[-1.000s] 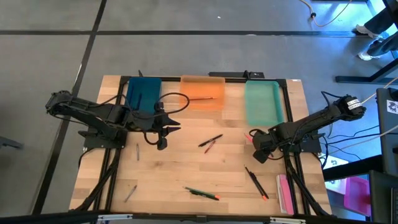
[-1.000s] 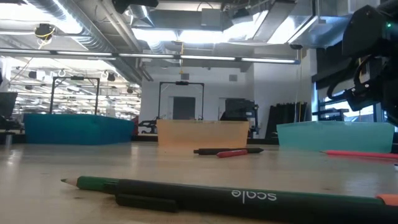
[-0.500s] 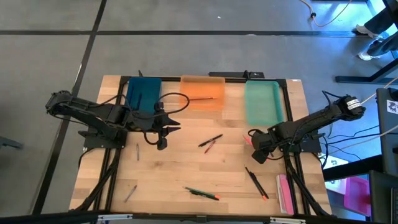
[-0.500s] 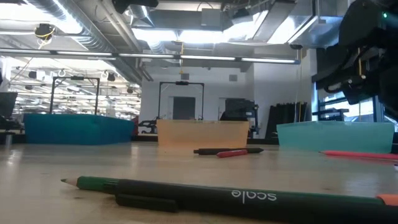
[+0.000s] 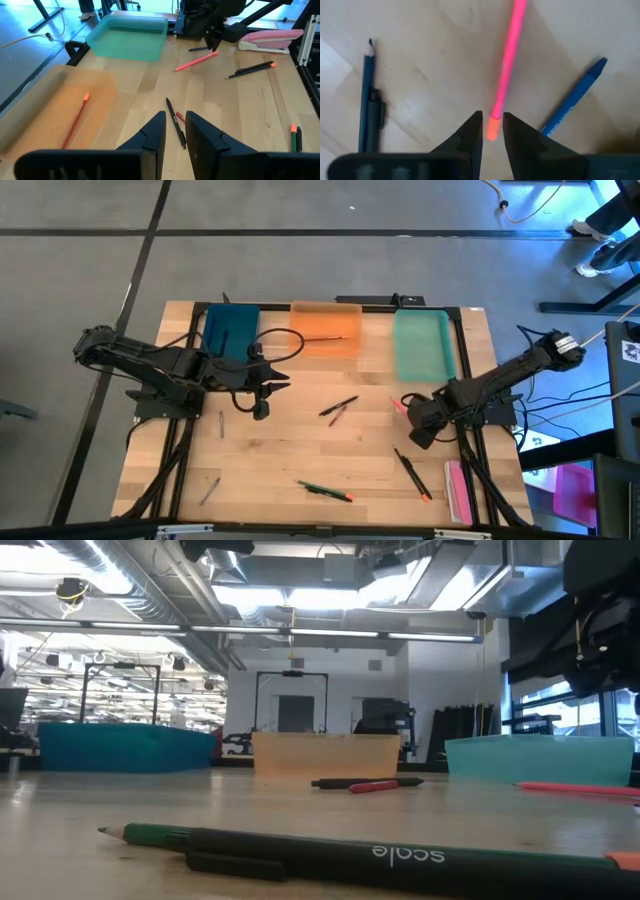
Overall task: Sort crayons/erasers/pens/pencils in bins
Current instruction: Put the pink pencil into the orange bin
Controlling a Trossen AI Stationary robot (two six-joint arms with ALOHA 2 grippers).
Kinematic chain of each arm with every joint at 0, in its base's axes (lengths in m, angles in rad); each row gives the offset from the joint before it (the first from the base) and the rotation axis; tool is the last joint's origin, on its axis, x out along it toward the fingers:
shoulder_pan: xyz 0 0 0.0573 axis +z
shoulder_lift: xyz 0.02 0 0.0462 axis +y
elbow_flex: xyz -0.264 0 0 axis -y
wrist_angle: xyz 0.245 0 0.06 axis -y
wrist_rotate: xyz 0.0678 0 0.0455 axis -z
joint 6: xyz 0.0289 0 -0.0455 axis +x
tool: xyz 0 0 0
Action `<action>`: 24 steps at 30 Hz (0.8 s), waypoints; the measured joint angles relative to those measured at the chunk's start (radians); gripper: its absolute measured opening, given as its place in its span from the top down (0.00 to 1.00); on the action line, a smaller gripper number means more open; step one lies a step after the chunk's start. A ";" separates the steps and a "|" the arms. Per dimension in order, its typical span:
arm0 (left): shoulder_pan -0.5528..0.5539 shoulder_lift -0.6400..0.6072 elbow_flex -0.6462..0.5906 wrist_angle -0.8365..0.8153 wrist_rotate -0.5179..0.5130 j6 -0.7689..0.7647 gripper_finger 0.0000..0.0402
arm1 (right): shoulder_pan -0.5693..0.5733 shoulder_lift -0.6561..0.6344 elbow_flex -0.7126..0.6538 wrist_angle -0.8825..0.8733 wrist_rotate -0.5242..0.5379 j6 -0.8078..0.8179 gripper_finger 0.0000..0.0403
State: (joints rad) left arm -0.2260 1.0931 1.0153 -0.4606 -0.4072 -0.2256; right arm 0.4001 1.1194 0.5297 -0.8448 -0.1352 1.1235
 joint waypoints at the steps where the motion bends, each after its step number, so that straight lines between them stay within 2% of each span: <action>1: 0.000 0.000 0.000 0.000 0.000 0.000 0.84 | 0.011 0.000 0.000 0.000 0.000 0.010 0.80; 12: 0.000 0.000 0.000 0.000 -0.002 0.000 0.84 | 0.118 0.000 0.000 0.001 0.007 0.105 0.80; 24: 0.000 0.000 0.000 0.000 -0.004 0.000 0.84 | 0.130 0.000 -0.015 0.007 0.069 0.107 0.80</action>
State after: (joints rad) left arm -0.2260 1.0931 1.0153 -0.4603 -0.4108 -0.2256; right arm 0.5297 1.1194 0.5150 -0.8382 -0.0661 1.2308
